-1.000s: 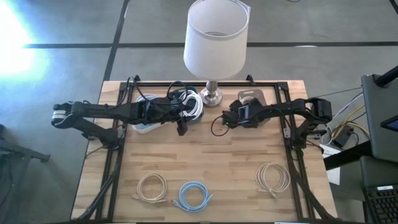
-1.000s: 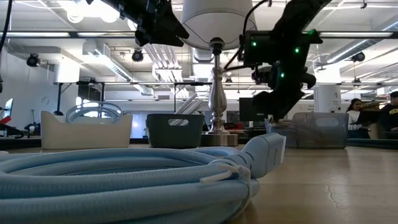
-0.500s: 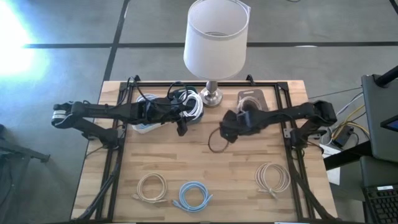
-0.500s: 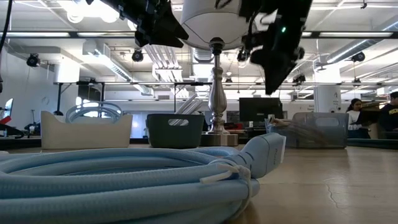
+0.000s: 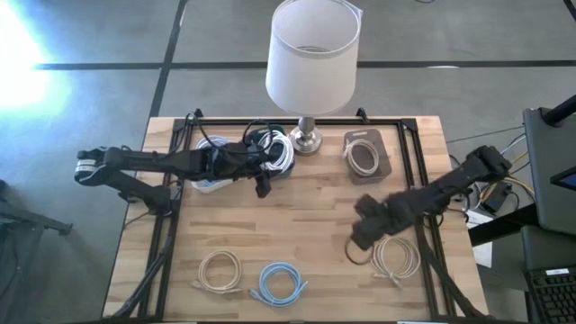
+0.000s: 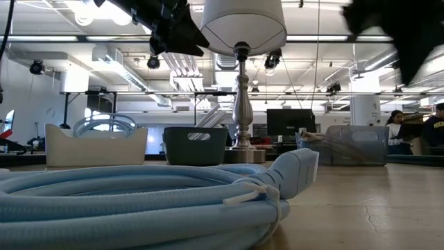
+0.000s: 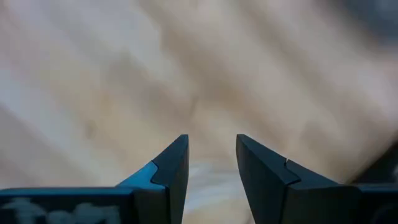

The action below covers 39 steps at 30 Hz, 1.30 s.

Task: Pick & Place USB Port
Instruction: Put the right brown charger cable into the black bin

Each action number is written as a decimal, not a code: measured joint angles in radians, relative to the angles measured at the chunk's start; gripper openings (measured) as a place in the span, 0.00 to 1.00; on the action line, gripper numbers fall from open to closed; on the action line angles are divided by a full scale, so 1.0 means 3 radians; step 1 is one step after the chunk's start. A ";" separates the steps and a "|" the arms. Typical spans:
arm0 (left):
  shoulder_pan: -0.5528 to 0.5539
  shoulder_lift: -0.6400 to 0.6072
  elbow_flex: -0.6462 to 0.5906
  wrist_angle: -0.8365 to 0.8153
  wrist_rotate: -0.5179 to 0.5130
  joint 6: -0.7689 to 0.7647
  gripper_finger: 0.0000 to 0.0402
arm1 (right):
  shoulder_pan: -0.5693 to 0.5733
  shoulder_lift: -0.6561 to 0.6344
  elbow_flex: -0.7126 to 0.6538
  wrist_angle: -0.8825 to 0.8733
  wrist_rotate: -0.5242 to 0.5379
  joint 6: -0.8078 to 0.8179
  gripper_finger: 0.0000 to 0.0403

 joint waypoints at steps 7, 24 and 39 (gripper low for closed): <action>-0.0011 0.0003 -0.0129 0.0018 0.0003 -0.0185 0.51 | 0.0621 0.0034 -0.0310 0.0188 -0.0967 0.1165 0.32; -0.0014 0.0003 -0.0135 0.0317 0.0115 -0.0062 0.51 | 0.1065 0.0138 -0.1143 0.1836 -0.1038 0.1851 0.32; -0.0014 0.0003 -0.0135 0.0438 0.0251 -0.0056 0.51 | 0.1067 0.0504 -0.1174 0.2078 -0.0885 0.1644 0.32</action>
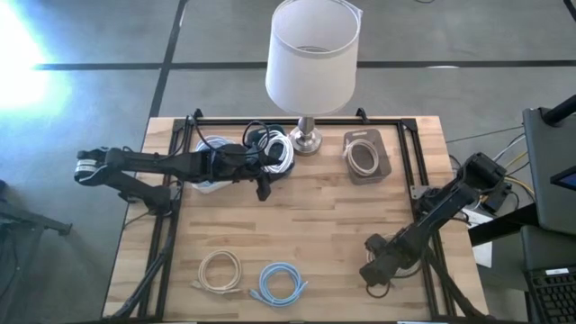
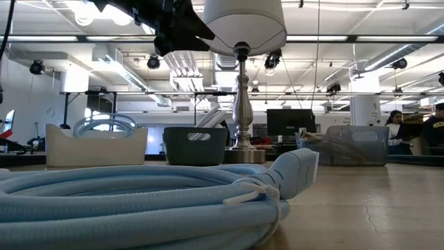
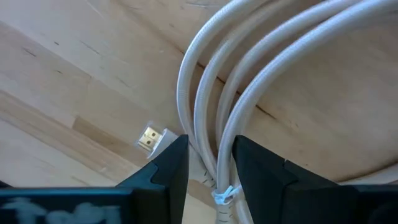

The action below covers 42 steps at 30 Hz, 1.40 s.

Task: Pick & Place USB Port
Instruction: Put the right brown charger cable into the black bin

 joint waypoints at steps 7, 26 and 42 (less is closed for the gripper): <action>0.0000 0.0000 0.0000 -0.0005 0.0015 -0.0003 0.51 | 0.0001 -0.0183 0.0028 -0.0024 0.0023 -0.0078 0.32; -0.0032 -0.0001 0.0000 -0.0023 0.0152 -0.0029 0.51 | 0.0013 0.0125 0.0054 -0.0129 -0.0027 -0.0079 0.32; -0.0032 -0.0001 -0.0018 -0.0060 0.0179 0.0018 0.51 | 0.0005 -0.0018 0.0206 -0.0334 0.0172 -0.0160 0.04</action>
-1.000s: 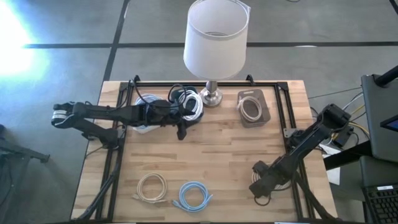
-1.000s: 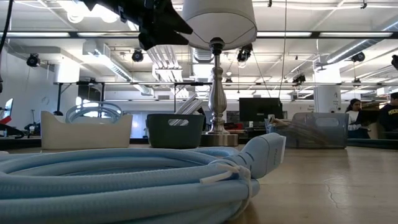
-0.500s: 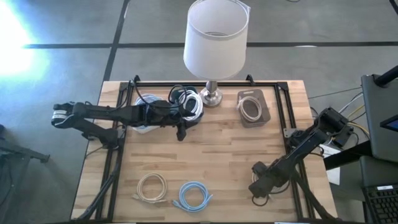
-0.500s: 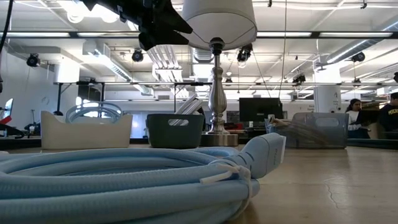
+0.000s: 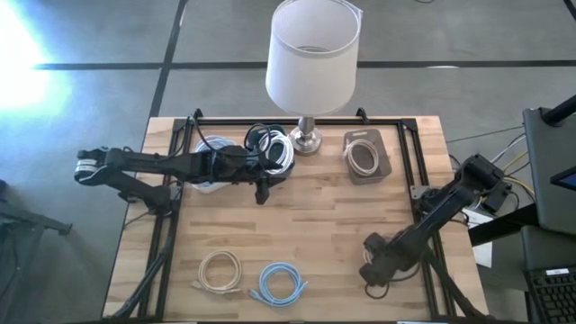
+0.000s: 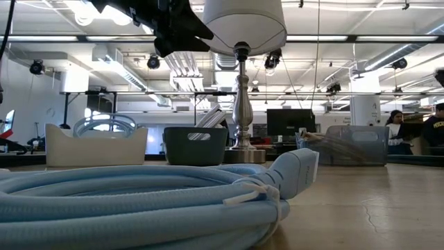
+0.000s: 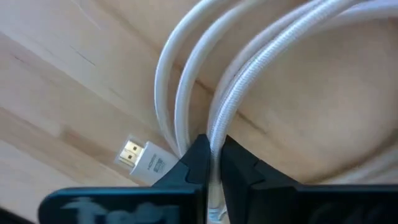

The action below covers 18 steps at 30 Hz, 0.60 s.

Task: Pick & Place USB Port
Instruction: Put the right brown charger cable into the black bin

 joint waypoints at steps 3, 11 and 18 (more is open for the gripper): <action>0.0000 0.0000 -0.0001 0.0046 -0.0004 0.0000 0.51 | -0.0003 -0.0127 0.0130 -0.0204 0.0250 -0.0022 0.04; 0.0001 -0.0001 -0.0001 0.0343 -0.0008 0.0006 0.51 | -0.0040 -0.0519 0.0474 -0.1385 0.1605 0.0020 0.04; 0.0003 -0.0001 -0.0001 0.0552 -0.0008 0.0076 0.51 | -0.0274 -0.1010 0.0487 -0.1736 0.3296 -0.0250 0.03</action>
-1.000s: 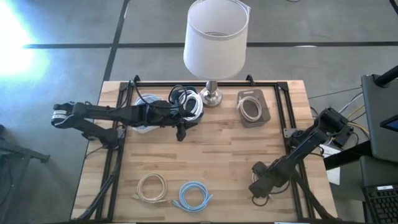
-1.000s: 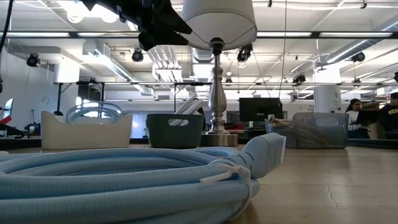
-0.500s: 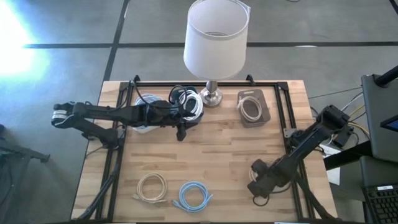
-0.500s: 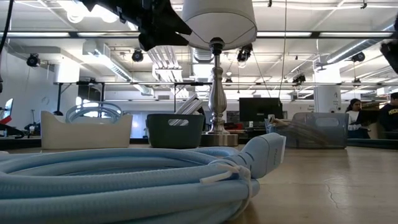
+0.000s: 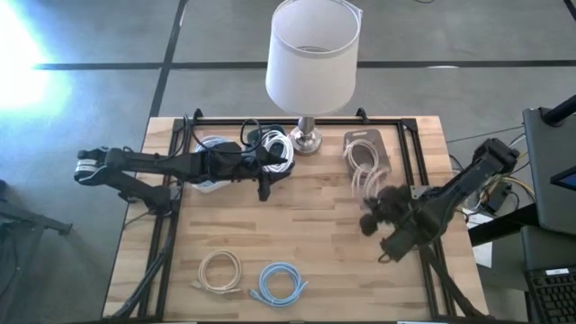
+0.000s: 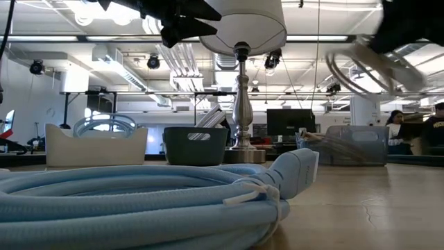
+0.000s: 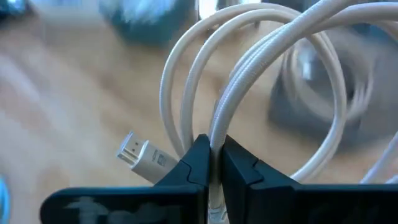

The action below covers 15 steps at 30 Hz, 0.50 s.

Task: Pick & Place USB Port
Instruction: Put the right brown charger cable into the black bin

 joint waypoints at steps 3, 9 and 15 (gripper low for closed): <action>0.0000 0.0000 0.0000 0.0073 0.0000 0.0003 0.51 | -0.0238 -0.0230 -0.0062 -0.0004 0.0292 -0.0355 0.03; 0.0000 0.0000 0.0000 0.0217 0.0000 0.0004 0.51 | -0.0916 -0.0545 -0.0207 0.0068 0.0423 -0.0760 0.03; 0.0000 0.0000 0.0000 0.0244 0.0000 0.0004 0.51 | -0.1615 -0.0548 -0.0364 0.0650 0.0127 -0.1582 0.03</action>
